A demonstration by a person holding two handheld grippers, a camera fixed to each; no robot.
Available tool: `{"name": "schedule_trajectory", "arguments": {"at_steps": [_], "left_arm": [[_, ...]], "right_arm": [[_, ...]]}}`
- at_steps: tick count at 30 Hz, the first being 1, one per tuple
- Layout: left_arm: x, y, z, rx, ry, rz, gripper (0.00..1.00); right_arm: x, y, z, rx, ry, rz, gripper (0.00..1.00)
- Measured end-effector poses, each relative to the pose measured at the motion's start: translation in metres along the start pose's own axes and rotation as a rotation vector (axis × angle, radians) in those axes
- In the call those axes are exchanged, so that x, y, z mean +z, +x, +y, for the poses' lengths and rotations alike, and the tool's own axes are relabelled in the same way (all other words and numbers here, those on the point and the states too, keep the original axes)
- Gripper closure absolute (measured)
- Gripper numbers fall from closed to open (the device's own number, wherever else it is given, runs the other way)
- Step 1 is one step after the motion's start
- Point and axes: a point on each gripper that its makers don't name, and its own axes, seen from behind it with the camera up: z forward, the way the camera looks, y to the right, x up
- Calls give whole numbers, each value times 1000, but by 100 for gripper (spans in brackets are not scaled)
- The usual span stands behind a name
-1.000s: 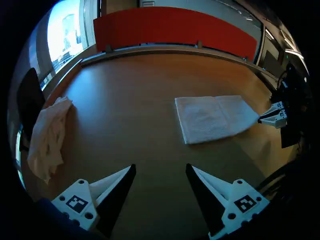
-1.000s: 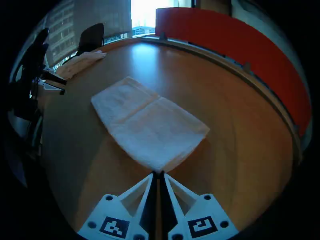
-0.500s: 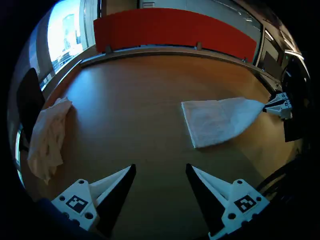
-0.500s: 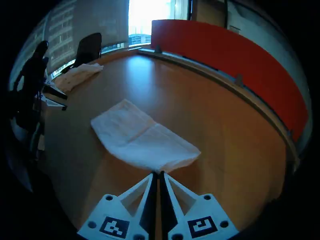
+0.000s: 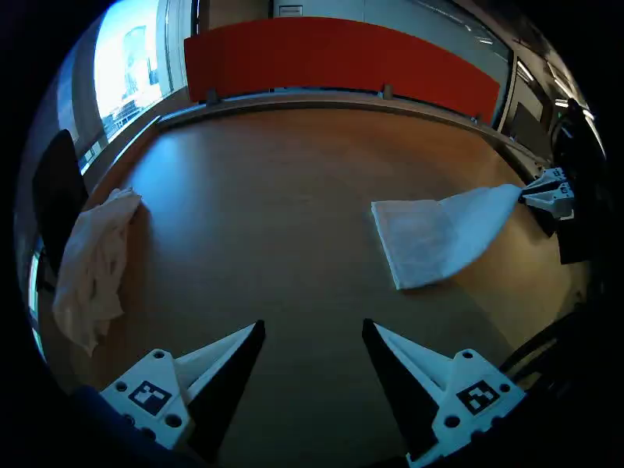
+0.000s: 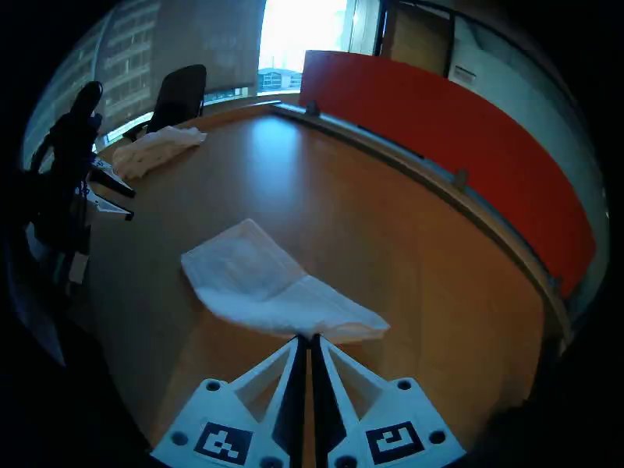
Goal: Fold towel
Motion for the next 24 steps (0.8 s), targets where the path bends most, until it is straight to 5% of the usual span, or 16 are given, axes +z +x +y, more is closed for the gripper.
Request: {"name": "schedule_trajectory", "arguments": {"at_steps": [14,24], "left_arm": [[-11,-6,-3,-22,13,17,8],[-21,-15,-4,-57,17,24,8]], "right_arm": [[13,36,-20,-91,47,19,96],[39,65,-56,-164,134,26,96]]}}
